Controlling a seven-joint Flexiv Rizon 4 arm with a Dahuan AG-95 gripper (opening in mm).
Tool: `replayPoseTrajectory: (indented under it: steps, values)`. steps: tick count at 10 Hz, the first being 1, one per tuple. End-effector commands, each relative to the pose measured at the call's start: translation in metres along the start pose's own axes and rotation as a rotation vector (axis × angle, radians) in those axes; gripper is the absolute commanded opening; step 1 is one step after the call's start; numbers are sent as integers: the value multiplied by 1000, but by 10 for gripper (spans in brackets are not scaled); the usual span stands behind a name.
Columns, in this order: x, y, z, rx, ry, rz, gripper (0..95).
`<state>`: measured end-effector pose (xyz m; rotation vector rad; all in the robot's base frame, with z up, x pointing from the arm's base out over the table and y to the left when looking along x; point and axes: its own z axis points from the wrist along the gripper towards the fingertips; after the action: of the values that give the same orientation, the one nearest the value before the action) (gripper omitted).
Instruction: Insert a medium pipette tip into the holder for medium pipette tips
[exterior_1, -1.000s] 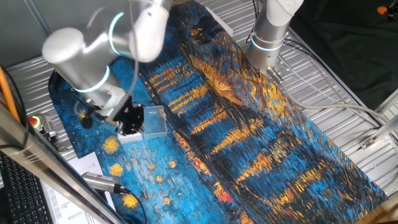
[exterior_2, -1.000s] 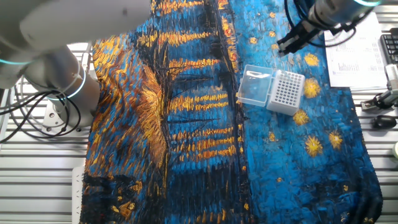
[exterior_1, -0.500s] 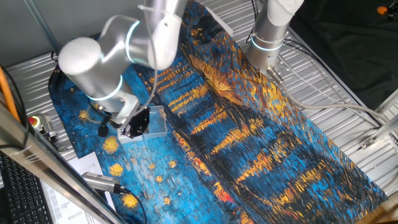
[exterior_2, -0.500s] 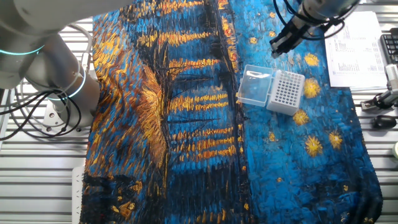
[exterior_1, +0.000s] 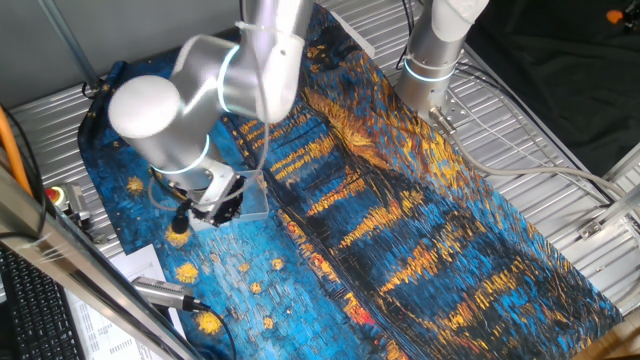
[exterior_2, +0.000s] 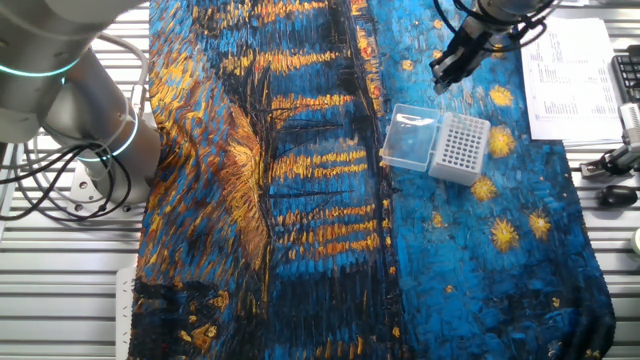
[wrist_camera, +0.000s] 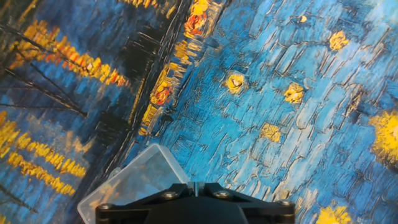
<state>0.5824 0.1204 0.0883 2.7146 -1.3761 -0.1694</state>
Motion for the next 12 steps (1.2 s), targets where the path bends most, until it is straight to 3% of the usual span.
replayPoseTrajectory:
  steps: [1,4,7,8,10,11,12]
  values:
    - [-4,2,6,20,28,30,190]
    - [-12,2,14,39,39,48,190]
    - [-15,0,18,31,69,53,190]
    - [-15,1,18,42,110,50,190]
    - [-14,2,17,50,148,38,190]
    - [-13,3,17,56,172,25,0]
    - [-12,5,16,64,182,28,0]
